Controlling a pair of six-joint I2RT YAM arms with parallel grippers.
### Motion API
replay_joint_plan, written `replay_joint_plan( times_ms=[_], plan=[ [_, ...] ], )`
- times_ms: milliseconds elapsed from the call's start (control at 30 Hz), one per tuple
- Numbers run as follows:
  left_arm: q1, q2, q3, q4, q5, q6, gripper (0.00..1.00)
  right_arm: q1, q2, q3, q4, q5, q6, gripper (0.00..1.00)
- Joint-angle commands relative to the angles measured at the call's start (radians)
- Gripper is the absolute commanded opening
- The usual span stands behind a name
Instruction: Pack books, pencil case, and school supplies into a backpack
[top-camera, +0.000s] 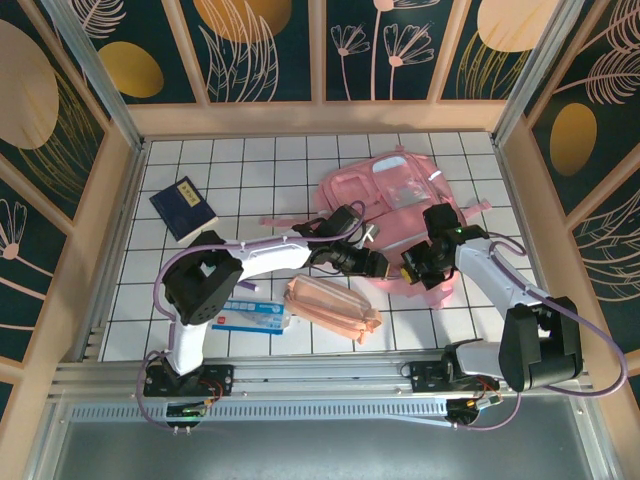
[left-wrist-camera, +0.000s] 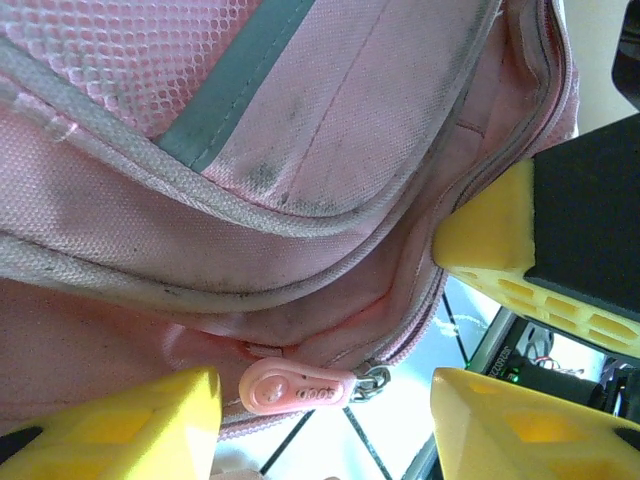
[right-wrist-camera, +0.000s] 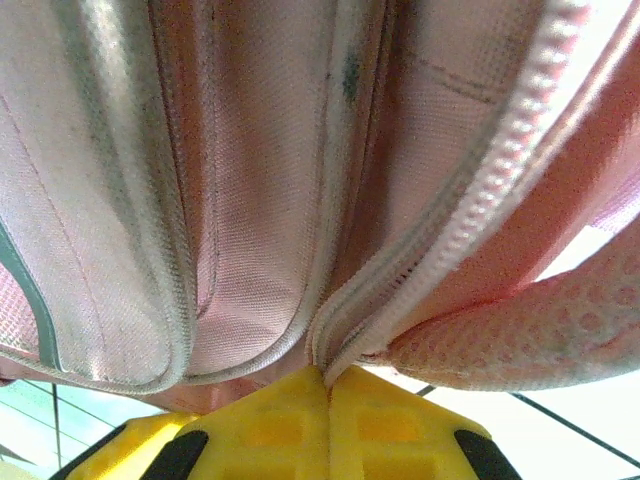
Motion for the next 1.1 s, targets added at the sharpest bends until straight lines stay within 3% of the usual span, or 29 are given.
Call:
replay_joint_plan(
  times_ms=[0, 233, 733, 800, 867, 933, 1067],
  plan=[
    [0.003, 0.026, 0.019, 0.015, 0.042, -0.003, 0.56, 0.004, -0.012, -0.015, 0.019, 0.033, 0.006, 0.01],
    [0.002, 0.048, 0.017, 0.049, 0.078, -0.023, 0.47, 0.003, -0.021, -0.023, 0.023, 0.043, 0.010, 0.00],
    [0.006, 0.001, -0.025, 0.146, 0.080, -0.021, 0.03, 0.004, -0.058, -0.022, -0.007, 0.069, 0.024, 0.00],
    [0.005, -0.001, -0.031, 0.152, 0.082, -0.020, 0.00, 0.008, -0.058, -0.018, -0.036, 0.074, 0.034, 0.46],
    [0.006, -0.005, -0.036, 0.156, 0.082, -0.023, 0.00, 0.030, -0.067, -0.001, -0.065, 0.102, 0.048, 0.68],
    [0.005, -0.010, -0.042, 0.166, 0.082, -0.025, 0.00, 0.059, -0.070, 0.026, -0.089, 0.140, 0.059, 0.79],
    [0.005, -0.022, -0.051, 0.196, 0.090, -0.037, 0.00, 0.084, -0.045, 0.016, -0.066, 0.133, 0.082, 0.81]
  ],
)
